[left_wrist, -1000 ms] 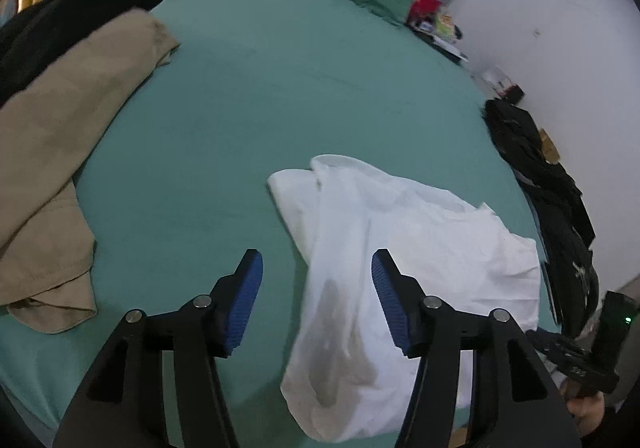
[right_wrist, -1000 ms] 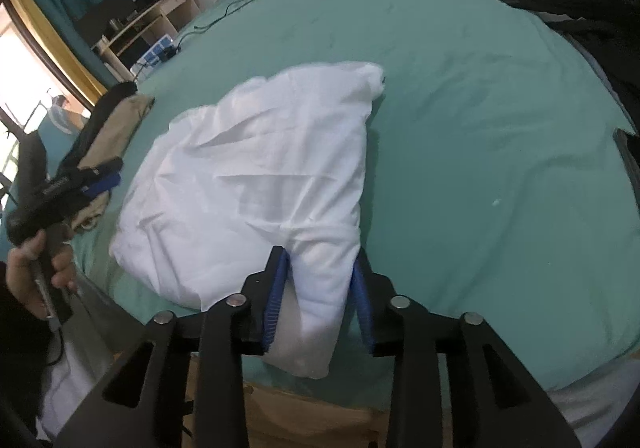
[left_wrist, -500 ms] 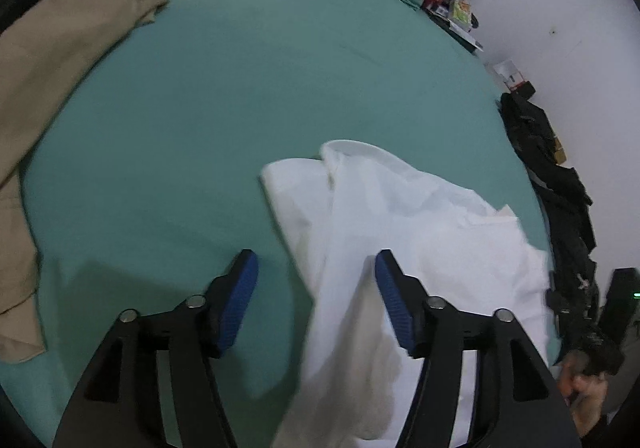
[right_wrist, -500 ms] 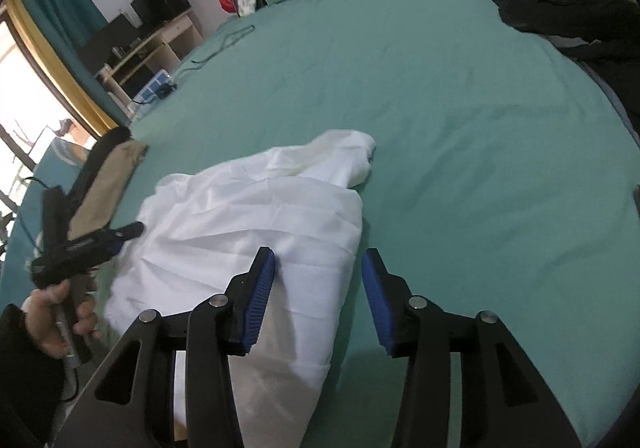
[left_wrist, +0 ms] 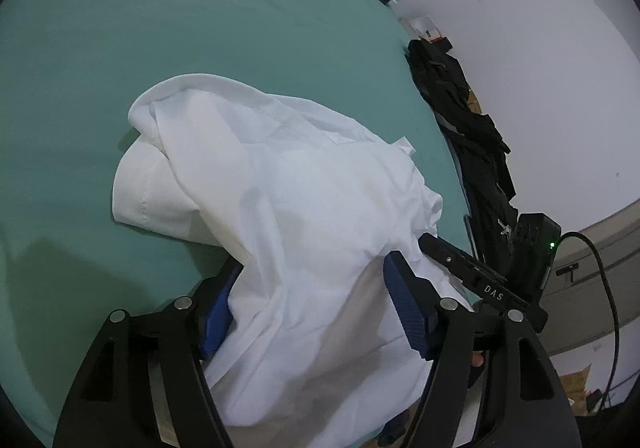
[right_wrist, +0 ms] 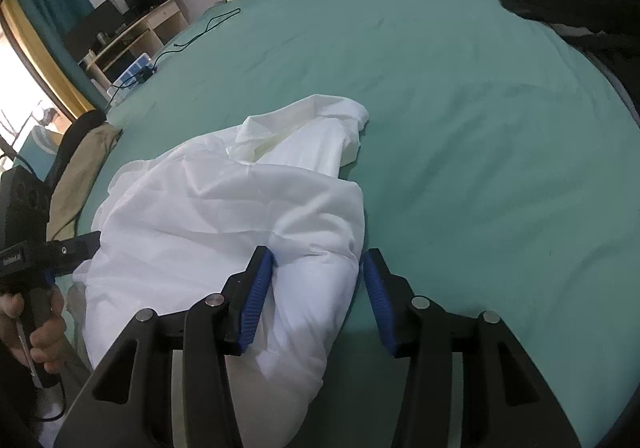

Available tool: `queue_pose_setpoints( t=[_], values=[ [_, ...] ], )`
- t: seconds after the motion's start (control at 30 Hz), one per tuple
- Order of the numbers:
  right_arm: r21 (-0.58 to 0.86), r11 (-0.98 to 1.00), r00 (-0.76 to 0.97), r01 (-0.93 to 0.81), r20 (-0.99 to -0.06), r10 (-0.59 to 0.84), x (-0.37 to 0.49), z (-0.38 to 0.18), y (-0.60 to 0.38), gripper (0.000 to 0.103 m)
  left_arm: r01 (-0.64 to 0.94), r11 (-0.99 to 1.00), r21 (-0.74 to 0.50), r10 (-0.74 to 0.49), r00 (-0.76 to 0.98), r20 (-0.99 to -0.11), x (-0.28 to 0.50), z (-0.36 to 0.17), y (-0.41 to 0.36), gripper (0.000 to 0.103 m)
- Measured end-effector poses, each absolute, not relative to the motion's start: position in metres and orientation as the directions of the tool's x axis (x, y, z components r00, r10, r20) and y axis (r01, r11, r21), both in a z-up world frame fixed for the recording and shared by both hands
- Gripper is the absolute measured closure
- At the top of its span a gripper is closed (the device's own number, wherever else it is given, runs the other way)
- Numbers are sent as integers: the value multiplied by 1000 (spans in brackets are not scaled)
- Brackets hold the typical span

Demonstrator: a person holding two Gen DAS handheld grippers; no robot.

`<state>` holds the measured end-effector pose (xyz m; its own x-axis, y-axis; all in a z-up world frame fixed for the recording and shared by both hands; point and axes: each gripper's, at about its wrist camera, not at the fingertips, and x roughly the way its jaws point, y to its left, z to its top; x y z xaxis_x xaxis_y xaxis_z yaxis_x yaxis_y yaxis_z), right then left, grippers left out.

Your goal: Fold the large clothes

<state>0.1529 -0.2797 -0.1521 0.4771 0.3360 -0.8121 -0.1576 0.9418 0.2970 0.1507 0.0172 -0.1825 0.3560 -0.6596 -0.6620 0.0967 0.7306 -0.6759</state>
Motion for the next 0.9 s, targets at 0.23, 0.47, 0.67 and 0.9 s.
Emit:
queue_pose_setpoints(
  t=[0.23, 0.47, 0.67, 0.9],
  values=[
    [311, 939, 475, -148, -810, 344, 151, -150, -280, 55, 162, 838, -520, -541, 371, -755, 151, -175, 10, 31],
    [312, 939, 475, -143, -811, 341, 150, -151, -280, 55, 161, 868, -470, -493, 386, -779, 155, -176, 11, 31],
    [353, 927, 520, -130, -772, 367, 146, -138, -295, 43, 169, 766, -620, -634, 361, -684, 153, -177, 7, 31],
    [432, 896, 472, -106, -771, 428, 146, -152, -303, 29, 159, 679, -717, -720, 336, -608, 156, -179, 7, 31]
  ],
)
